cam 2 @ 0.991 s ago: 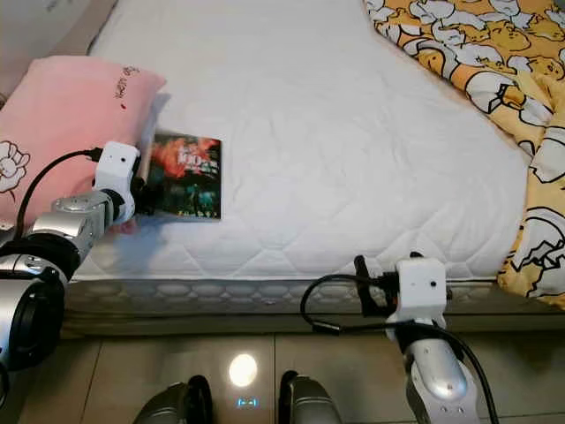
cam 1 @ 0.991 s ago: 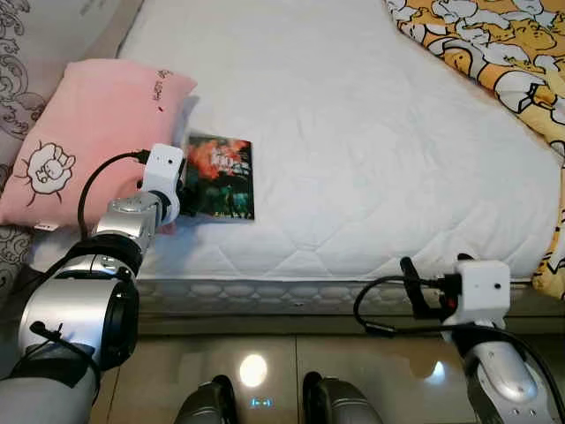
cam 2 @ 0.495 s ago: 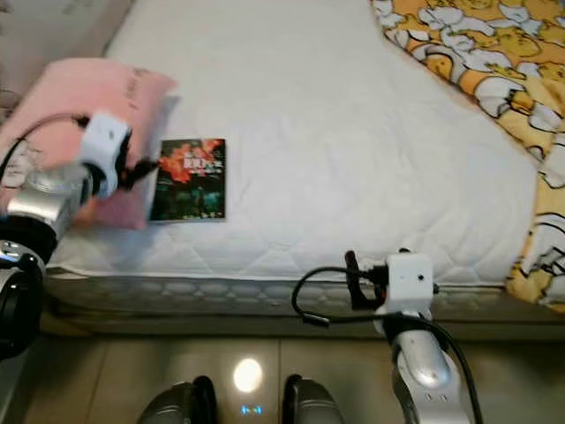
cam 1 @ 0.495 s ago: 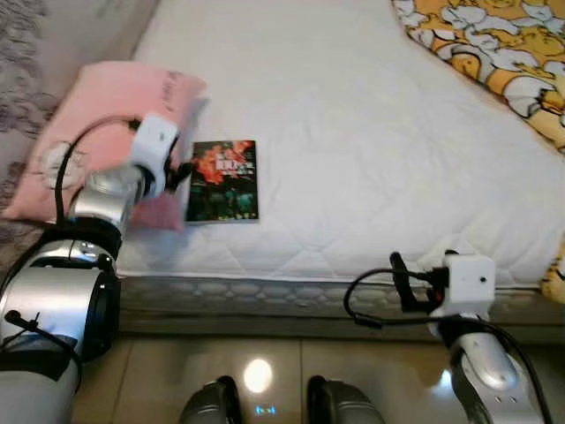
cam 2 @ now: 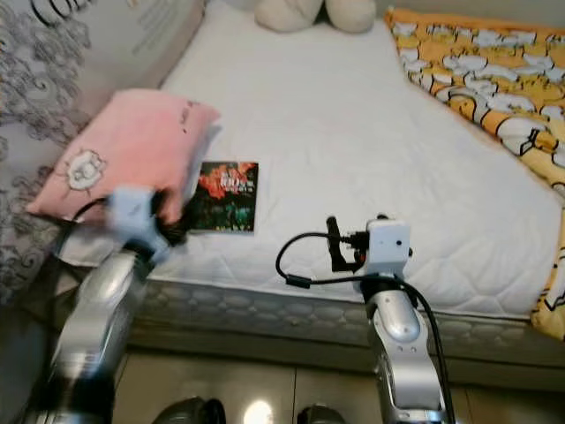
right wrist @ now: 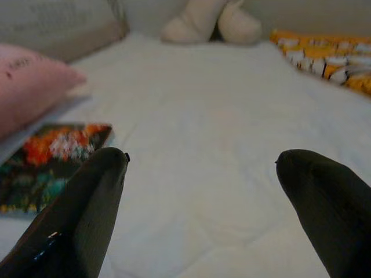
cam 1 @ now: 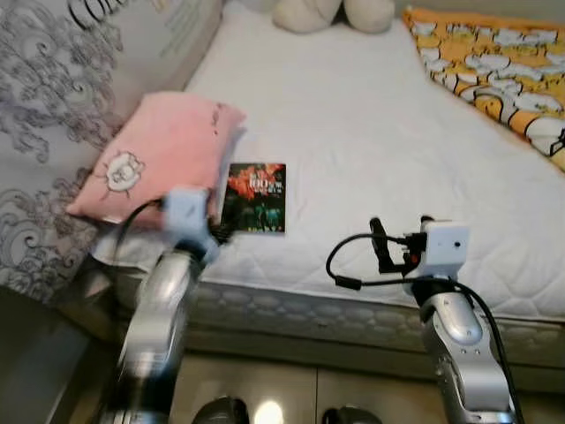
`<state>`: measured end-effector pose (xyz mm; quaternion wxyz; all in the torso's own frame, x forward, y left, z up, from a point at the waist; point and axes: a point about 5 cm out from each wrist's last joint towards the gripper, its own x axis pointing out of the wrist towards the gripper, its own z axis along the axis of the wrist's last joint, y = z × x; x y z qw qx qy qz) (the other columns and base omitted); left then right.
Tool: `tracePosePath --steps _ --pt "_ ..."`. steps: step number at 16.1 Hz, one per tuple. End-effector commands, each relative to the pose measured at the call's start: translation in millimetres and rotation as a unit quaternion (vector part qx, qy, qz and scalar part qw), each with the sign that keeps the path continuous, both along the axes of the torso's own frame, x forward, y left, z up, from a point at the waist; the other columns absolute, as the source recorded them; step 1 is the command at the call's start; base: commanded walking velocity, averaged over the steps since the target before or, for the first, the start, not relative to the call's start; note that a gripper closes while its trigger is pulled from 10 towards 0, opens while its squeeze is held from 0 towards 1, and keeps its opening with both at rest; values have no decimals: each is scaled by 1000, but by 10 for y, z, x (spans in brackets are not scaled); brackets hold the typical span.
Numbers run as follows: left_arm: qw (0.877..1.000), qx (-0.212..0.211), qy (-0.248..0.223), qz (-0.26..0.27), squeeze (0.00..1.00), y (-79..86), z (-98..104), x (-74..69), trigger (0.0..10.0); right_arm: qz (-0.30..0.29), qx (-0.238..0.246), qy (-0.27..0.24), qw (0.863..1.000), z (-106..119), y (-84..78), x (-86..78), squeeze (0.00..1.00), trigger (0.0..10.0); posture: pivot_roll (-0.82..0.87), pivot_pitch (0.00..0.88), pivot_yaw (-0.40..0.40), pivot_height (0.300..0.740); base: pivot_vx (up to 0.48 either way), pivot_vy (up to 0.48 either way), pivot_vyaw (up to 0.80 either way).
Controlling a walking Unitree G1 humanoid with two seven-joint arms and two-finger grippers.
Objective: Clean up the room
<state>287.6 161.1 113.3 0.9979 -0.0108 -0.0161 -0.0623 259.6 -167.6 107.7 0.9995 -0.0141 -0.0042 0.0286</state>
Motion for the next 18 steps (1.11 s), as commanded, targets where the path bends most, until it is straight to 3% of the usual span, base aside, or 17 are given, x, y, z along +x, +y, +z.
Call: tracePosePath --steps 1,2,3,4,5,6,7,10,13,18 --pt "997 30 -13 69 0 204 40 -81 10000 -20 5 -11 1000 12 -80 -18 0 10000 -68 0 21 740 0 0 0" --pt "991 59 7 118 0 390 -29 -192 10000 -31 3 -16 999 1 -127 -44 0 10000 -65 0 17 740 0 0 0" --pt "991 56 27 117 1000 444 -108 -221 10000 -41 8 -11 999 -54 -189 -63 1000 10000 -64 0 12 740 0 0 0" --pt "993 48 27 103 1000 408 -127 -154 10000 -57 20 -5 998 -110 -245 -32 1000 10000 -70 0 13 740 0 0 0" --pt "994 50 19 95 63 362 -102 -101 10000 -57 5 -4 998 -133 -248 15 1000 10000 -81 0 18 740 0 0 0" --pt "995 50 26 86 0 312 -105 -42 10000 -58 -6 -7 998 -124 -248 70 1000 10000 -89 0 19 740 0 0 0" --pt "995 48 27 86 0 294 -109 -18 10000 -60 -7 -12 998 -107 -254 92 0 10000 -96 0 22 740 0 0 0" --pt "997 50 25 62 0 176 -92 56 10000 -65 -17 -18 998 -86 -283 145 0 10000 -125 0 40 740 0 -477 0" --pt "997 50 26 57 0 164 -107 86 10000 -60 -21 -21 998 -96 -263 161 0 10000 -131 0 44 740 0 -472 0" --pt "998 43 33 41 0 98 -155 45 10000 -46 -17 -15 999 -135 -227 152 0 10000 -126 0 40 740 0 -472 0"
